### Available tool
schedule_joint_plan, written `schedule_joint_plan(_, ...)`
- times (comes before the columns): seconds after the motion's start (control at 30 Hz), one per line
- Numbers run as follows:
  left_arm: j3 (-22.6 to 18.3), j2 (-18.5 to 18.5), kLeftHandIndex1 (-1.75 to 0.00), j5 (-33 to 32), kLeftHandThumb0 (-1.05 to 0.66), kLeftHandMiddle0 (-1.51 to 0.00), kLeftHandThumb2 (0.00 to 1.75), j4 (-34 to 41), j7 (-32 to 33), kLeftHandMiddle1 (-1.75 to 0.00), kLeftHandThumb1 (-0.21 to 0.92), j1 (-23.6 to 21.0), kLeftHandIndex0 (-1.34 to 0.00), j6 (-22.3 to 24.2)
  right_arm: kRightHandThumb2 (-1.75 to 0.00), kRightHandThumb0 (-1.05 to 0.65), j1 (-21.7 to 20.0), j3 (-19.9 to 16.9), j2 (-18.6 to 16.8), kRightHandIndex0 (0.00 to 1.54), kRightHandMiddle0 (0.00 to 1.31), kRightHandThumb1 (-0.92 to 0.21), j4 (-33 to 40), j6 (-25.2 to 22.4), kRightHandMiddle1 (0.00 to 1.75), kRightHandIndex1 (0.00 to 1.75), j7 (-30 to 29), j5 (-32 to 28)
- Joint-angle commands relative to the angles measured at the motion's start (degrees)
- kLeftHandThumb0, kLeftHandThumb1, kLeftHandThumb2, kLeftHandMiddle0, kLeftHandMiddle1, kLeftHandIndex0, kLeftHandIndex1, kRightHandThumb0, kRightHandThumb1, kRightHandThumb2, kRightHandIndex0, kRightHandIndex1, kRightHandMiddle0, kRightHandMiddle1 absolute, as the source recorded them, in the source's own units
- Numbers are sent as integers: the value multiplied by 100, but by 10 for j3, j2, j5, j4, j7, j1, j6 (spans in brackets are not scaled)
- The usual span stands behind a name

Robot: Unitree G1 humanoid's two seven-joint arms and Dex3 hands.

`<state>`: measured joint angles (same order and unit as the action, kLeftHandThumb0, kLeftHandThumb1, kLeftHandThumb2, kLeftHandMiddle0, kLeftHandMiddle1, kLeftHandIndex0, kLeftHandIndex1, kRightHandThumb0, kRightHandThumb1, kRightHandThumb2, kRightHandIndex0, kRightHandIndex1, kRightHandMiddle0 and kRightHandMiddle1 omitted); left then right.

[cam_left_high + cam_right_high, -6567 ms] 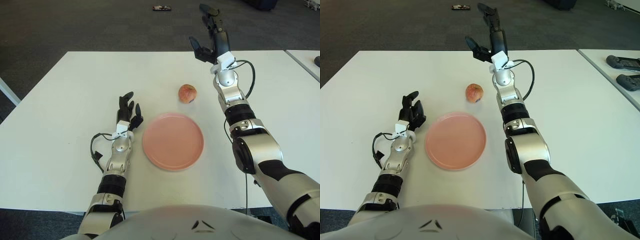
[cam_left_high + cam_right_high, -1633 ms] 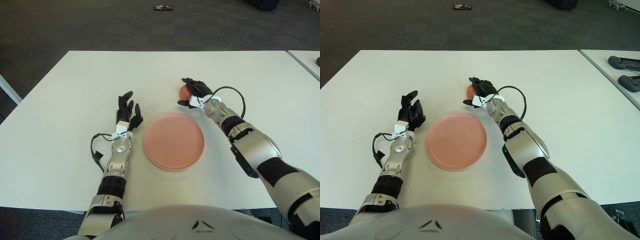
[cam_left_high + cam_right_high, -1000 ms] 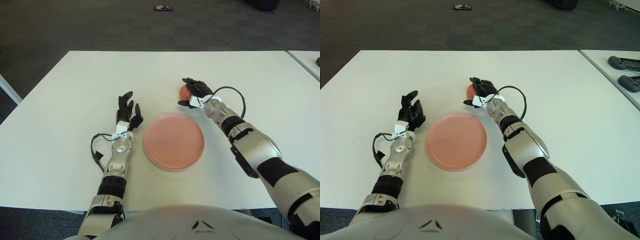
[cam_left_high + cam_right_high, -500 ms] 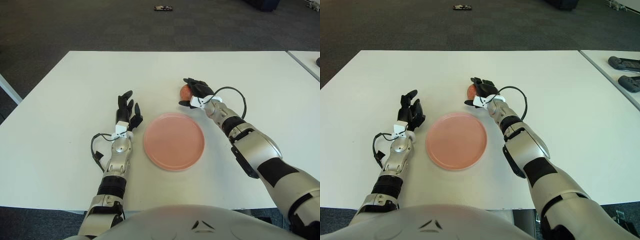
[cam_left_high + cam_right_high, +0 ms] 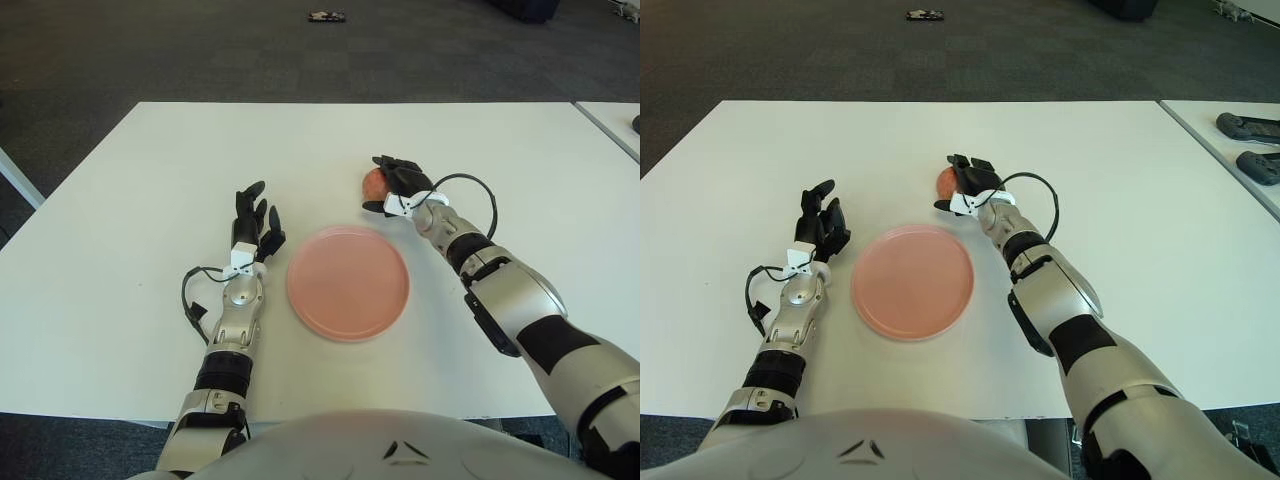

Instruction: Put the apple into the plate.

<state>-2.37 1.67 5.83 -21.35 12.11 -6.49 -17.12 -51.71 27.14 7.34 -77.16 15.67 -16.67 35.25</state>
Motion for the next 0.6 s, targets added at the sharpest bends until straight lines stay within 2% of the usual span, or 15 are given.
schedule_joint_plan(0.0, -2, -2, -88, 1, -73, -42, 79, 5, 3, -1, 92, -3, 0, -3, -46, -76, 21, 3, 7, 23, 0, -92, -14, -11, 51, 21, 0, 9)
schedule_joint_plan(0.2, -1, 0, -87, 2, -74, -42, 78, 10, 5, -1, 92, -1, 0, 1, -43, -76, 23, 5, 7, 29, 0, -92, -14, -14, 62, 29, -17, 11)
schedule_joint_plan(0.37, -2, 3, -87, 0, -73, -42, 77, 12, 6, -1, 92, 0, 0, 4, -41, -75, 26, 6, 9, 25, 0, -92, -14, -14, 71, 53, -27, 12)
schedule_joint_plan(0.57, -4, 4, -87, -1, -73, -42, 76, 11, 7, -1, 92, -1, 0, 3, -39, -73, 28, 8, 12, 25, 0, -92, -15, -15, 78, 65, -32, 13)
